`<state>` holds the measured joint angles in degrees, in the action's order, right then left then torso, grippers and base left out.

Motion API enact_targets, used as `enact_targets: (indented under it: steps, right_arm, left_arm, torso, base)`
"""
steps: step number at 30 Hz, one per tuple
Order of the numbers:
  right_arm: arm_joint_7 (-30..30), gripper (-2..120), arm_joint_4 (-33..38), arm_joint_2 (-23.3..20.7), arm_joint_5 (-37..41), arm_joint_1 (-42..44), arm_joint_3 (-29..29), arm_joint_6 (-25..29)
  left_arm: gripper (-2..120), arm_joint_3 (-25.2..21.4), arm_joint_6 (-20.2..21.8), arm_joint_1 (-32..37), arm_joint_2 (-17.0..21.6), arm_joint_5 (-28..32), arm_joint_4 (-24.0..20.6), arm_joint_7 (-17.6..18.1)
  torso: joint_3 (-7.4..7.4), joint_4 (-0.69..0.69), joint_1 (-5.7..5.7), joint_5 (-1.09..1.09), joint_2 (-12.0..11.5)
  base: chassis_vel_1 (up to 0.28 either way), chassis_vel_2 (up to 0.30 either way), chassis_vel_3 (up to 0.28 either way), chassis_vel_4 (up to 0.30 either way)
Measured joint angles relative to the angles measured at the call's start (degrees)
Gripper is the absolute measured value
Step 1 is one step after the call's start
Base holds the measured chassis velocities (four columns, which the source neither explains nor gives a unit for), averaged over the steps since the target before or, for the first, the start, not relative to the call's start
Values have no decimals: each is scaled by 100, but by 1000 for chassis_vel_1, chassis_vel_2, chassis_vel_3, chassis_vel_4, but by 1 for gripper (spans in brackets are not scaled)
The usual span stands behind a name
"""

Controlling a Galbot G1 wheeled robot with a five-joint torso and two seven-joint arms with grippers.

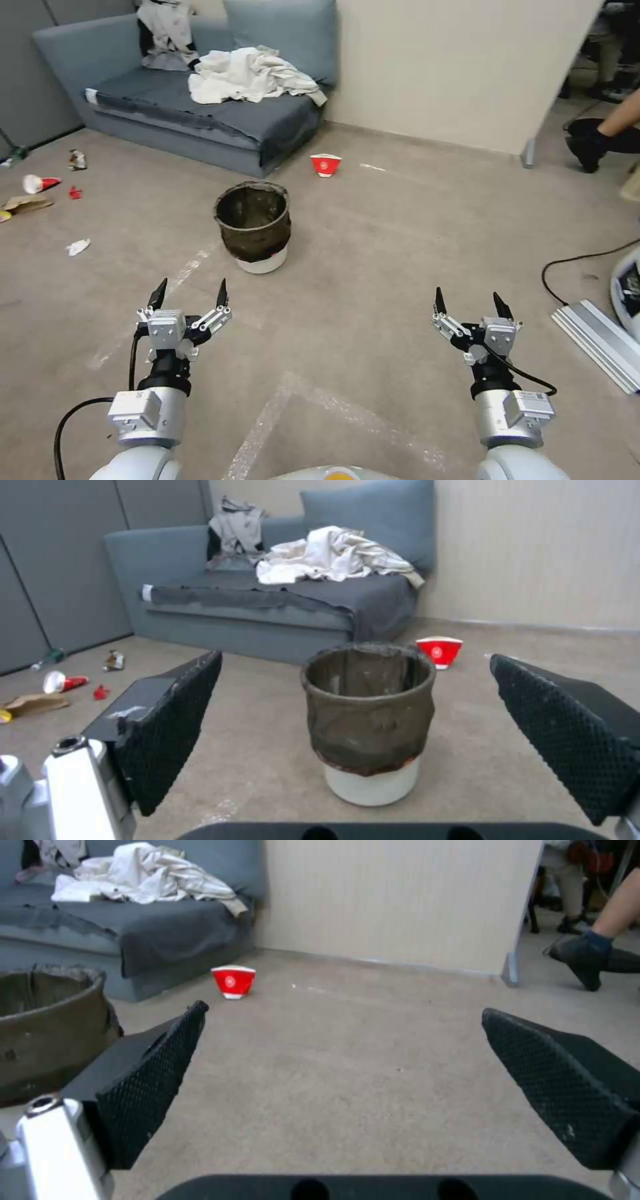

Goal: Pick up the trash can from the floor.

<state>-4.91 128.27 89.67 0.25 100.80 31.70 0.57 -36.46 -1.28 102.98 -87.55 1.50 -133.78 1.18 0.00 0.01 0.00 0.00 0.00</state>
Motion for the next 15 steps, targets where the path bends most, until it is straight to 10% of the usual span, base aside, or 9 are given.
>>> enact_targets:
  steps: [15]
  right_arm:
    - [10, 100, -77, -15, -11, -54, -4, 0]
  left_arm:
    - [100, 3, -12, -22, -28, -19, 47, 4]
  torso:
    - [-1, -1, -1, 0, 0]
  base:
    - [-24, 26, 28, -21]
